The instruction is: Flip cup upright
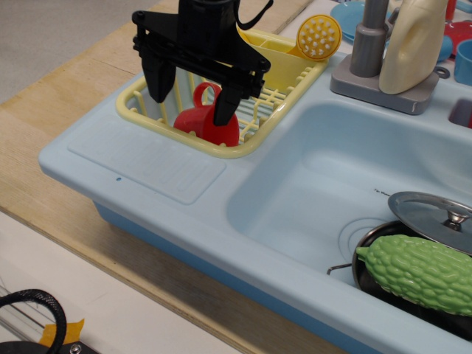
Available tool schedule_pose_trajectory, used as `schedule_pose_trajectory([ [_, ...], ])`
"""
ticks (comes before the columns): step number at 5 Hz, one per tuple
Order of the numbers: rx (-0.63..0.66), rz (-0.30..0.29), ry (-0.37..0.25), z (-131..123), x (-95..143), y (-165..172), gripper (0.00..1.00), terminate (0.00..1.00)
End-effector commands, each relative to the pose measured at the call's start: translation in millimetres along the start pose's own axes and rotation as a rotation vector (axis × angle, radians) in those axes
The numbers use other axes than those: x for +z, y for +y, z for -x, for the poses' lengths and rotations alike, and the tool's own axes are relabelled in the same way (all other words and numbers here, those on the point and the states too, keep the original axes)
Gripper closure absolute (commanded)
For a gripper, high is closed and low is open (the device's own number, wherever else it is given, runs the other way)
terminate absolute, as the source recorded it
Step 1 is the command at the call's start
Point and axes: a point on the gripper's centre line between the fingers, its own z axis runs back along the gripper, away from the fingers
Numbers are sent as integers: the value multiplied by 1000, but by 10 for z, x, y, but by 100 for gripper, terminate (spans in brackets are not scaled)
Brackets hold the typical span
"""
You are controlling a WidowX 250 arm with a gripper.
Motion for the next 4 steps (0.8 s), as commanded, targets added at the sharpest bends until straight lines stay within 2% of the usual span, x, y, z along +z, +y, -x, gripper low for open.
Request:
schedule_pose_trajectory([
  [1,-1,4,9,-118,-80,6,0,0],
  [3,-11,2,26,-160,-211,19,0,0],
  [4,-12,-3,28,-181,-252,27,100,0],
])
